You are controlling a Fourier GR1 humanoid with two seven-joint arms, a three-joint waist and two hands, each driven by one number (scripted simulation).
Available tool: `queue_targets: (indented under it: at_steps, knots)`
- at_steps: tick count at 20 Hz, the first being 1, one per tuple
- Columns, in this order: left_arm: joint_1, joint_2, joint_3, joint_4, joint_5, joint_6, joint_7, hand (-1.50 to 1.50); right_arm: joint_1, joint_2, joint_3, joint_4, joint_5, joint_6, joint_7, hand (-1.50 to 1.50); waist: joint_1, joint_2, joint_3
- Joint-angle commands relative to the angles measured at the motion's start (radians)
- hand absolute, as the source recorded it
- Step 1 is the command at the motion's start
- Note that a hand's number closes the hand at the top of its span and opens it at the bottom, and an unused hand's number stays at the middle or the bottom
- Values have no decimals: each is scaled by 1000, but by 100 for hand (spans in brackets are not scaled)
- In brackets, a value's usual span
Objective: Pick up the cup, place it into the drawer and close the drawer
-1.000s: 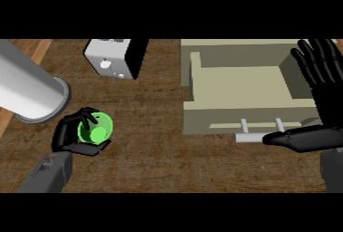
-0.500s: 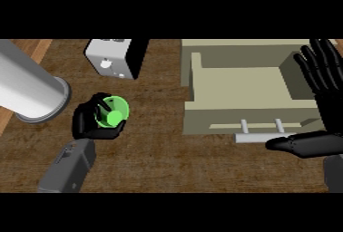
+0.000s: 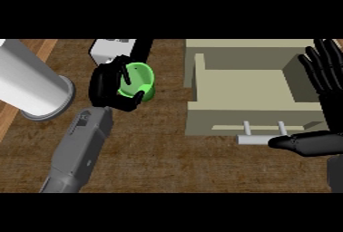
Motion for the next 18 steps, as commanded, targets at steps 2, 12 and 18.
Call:
queue_targets:
  at_steps: [2,12,18]
  knots:
    - [-71,-28,-57,-192,-5,56,222,150,-15,14,2,-10,15,-29,19,-150,3,0,0]
    - [-476,-73,-121,-4,3,335,457,150,-28,24,21,38,44,-18,-35,-150,-28,11,-1]
    - [-562,-73,-248,188,85,434,521,150,-47,-29,-32,44,-30,38,-18,-150,-58,17,0]
